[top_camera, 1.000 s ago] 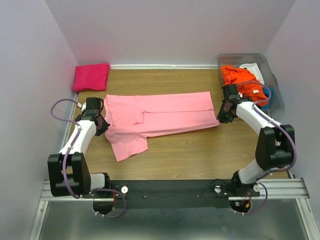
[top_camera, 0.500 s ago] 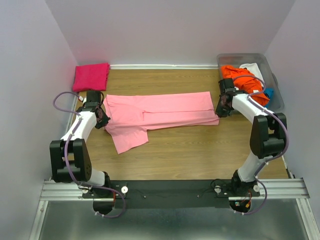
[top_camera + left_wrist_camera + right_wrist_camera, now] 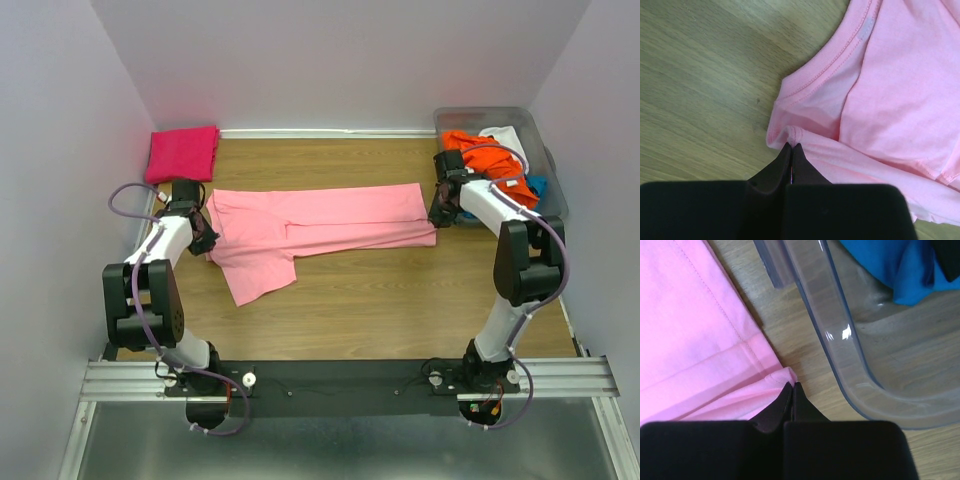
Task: Fold and stack the t-shirts
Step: Fold the tshirt
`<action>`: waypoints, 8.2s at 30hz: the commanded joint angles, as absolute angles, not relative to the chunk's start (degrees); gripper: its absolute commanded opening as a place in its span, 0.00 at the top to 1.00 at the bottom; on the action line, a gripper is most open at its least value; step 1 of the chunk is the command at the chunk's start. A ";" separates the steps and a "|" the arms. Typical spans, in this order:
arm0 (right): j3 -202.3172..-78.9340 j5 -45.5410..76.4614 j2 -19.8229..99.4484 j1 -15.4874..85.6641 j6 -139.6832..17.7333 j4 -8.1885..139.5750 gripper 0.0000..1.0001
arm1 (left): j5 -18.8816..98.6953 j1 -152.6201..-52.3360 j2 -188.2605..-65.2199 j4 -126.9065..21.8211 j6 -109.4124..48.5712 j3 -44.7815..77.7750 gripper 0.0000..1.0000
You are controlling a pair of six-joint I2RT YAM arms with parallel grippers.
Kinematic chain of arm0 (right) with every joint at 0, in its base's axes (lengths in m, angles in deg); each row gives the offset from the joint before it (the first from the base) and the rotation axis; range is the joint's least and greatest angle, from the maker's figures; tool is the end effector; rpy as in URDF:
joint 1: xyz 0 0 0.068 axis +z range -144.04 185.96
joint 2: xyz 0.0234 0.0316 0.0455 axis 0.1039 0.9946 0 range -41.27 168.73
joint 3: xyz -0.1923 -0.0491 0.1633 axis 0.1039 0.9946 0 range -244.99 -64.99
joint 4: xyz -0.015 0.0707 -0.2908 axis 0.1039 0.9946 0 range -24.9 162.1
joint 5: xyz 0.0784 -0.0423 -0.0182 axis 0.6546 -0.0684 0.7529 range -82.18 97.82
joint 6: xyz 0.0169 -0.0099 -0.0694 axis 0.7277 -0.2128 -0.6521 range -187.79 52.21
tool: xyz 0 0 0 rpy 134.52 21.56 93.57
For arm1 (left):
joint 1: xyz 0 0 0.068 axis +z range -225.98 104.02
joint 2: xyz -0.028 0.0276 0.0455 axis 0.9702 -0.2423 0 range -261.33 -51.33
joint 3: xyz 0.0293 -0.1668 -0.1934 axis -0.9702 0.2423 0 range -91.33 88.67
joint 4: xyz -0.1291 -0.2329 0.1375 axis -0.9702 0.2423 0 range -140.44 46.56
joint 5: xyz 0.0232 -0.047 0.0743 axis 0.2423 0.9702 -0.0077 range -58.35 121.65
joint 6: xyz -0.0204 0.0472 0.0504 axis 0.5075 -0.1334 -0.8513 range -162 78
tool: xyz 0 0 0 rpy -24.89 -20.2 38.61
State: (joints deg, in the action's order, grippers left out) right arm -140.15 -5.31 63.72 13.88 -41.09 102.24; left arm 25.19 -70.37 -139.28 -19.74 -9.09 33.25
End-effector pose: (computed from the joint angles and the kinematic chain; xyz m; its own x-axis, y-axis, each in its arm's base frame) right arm 0.4111 0.0434 0.1413 -0.8351 0.3256 -0.4434 0.3683 0.9296 -0.0110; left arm 0.3418 0.0402 0.1393 -0.6659 -0.6078 -0.4327 -0.6065 0.7787 -0.1605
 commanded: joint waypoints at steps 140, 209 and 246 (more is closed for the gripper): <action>-169.40 17.76 94.08 45.07 -36.67 67.12 0.98 | 26.81 -78.26 -151.70 -41.90 -16.77 15.81 1.00; -143.12 11.08 75.18 43.23 -45.20 77.67 0.65 | 17.93 -71.94 -144.41 -36.38 -6.76 42.70 0.86; -139.37 -11.96 63.51 30.22 -52.24 78.46 0.60 | 17.67 -71.85 -142.83 -35.94 -7.55 43.58 0.86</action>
State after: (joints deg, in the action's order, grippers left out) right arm -143.49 -13.37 68.29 29.77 -54.18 78.40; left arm 20.07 -72.19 -142.73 -39.02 -6.89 41.58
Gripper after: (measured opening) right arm 0.396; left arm 0.139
